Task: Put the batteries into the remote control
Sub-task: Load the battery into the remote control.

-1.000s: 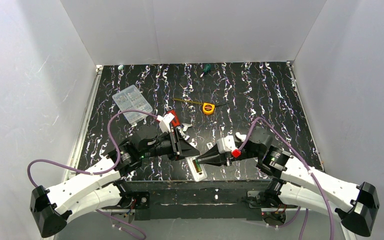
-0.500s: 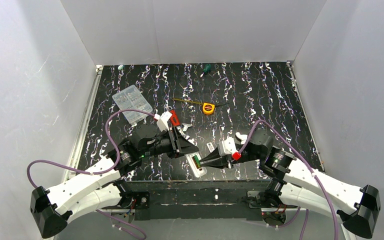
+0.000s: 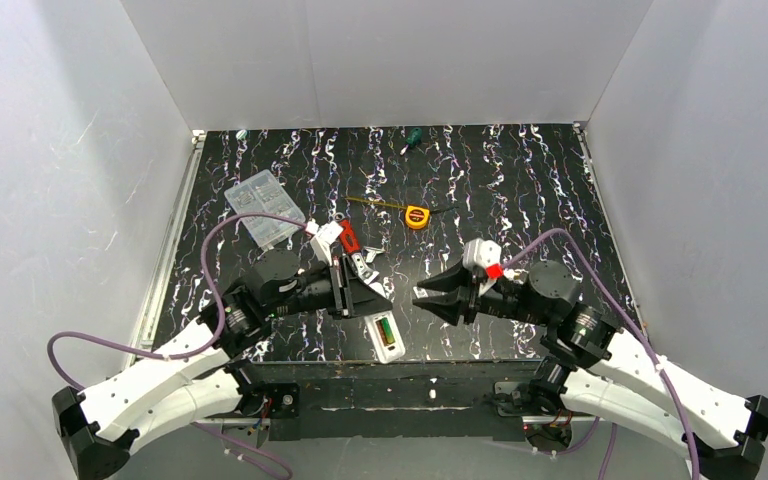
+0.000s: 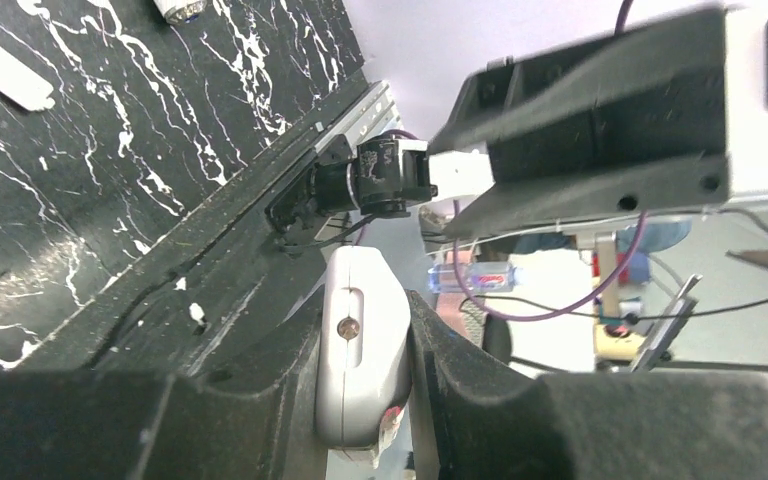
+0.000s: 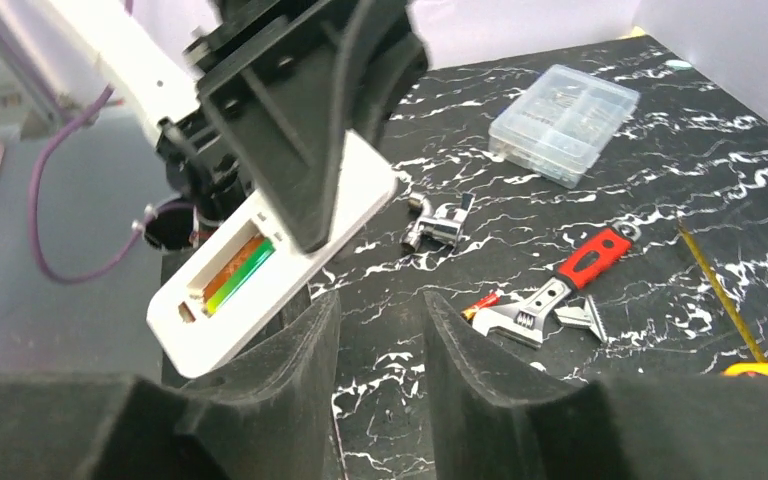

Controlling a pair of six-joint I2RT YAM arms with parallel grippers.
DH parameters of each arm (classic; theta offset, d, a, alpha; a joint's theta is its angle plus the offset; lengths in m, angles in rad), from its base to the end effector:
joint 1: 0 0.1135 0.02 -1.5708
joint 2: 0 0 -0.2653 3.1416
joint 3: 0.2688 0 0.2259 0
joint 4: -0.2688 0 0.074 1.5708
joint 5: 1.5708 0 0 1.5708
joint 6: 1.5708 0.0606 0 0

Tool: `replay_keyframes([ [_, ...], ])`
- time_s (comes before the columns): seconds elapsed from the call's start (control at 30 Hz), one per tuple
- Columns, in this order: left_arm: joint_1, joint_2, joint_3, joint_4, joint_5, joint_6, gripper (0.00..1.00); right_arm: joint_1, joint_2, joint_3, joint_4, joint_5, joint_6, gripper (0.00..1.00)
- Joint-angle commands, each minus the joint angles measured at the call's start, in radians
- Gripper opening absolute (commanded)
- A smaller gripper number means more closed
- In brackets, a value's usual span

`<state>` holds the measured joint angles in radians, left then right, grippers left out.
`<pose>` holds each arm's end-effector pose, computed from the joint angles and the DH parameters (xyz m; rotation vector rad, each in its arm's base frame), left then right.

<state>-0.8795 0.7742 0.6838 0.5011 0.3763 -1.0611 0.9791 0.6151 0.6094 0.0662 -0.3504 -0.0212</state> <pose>0.0926 -0.1468 0.3911 0.2732 1.4056 -1.8793 0.0676 0.1379 0.3333 -1.0163 1.2414 1.0197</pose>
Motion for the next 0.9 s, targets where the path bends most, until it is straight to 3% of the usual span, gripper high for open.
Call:
replay_keyframes([
  [0.0,-0.001,-0.047,0.078,-0.044,0.068,0.211,0.00,-0.002,0.035,0.129,-0.095,0.122,0.235,0.51],
  [0.1,-0.001,-0.048,0.123,-0.124,0.068,0.312,0.00,0.000,0.087,0.181,-0.163,0.086,0.338,0.67],
  [0.23,-0.001,-0.035,0.155,-0.175,0.047,0.367,0.00,0.009,0.107,0.176,-0.142,0.057,0.438,0.76],
  [0.53,-0.001,-0.024,0.161,-0.173,-0.039,0.362,0.00,0.083,0.133,0.173,-0.110,0.121,0.483,0.81],
  [0.87,-0.001,-0.033,0.157,-0.161,-0.094,0.331,0.00,0.197,0.216,0.162,-0.039,0.342,0.543,0.84],
])
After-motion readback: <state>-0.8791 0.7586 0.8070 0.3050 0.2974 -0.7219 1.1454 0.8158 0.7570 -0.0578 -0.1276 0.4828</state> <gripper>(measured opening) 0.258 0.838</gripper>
